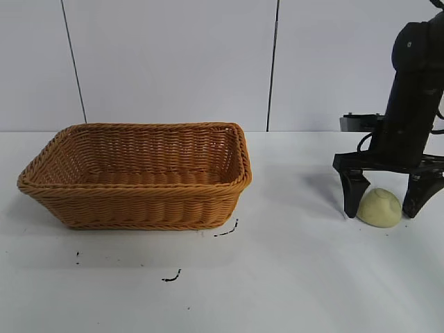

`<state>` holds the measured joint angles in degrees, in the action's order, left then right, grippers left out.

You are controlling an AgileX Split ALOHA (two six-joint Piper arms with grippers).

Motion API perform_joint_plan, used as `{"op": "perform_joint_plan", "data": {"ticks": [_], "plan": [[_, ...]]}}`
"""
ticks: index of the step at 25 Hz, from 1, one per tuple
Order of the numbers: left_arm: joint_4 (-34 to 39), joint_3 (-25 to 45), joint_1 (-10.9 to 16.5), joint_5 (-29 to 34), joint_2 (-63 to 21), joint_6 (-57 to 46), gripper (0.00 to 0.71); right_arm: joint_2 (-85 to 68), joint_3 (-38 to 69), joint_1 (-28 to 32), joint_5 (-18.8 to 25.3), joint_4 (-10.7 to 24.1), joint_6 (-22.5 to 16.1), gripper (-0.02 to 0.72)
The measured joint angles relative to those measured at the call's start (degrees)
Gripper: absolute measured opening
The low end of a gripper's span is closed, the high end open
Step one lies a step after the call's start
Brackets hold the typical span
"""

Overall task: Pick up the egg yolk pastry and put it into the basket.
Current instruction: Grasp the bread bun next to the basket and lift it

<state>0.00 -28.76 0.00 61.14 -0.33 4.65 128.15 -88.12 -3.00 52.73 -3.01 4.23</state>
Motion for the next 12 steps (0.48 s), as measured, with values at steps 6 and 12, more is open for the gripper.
{"op": "perform_joint_plan", "data": {"ticks": [6,12], "plan": [[0.0,0.0,0.0,0.0,0.0,0.0,0.697,-0.4,0.0,0.0,0.0,0.0,-0.7,0.193],[0.0,0.0,0.0,0.0,0.0,0.0,0.697,-5.39,0.0,0.0,2.6,0.0,-0.7,0.183]]}}
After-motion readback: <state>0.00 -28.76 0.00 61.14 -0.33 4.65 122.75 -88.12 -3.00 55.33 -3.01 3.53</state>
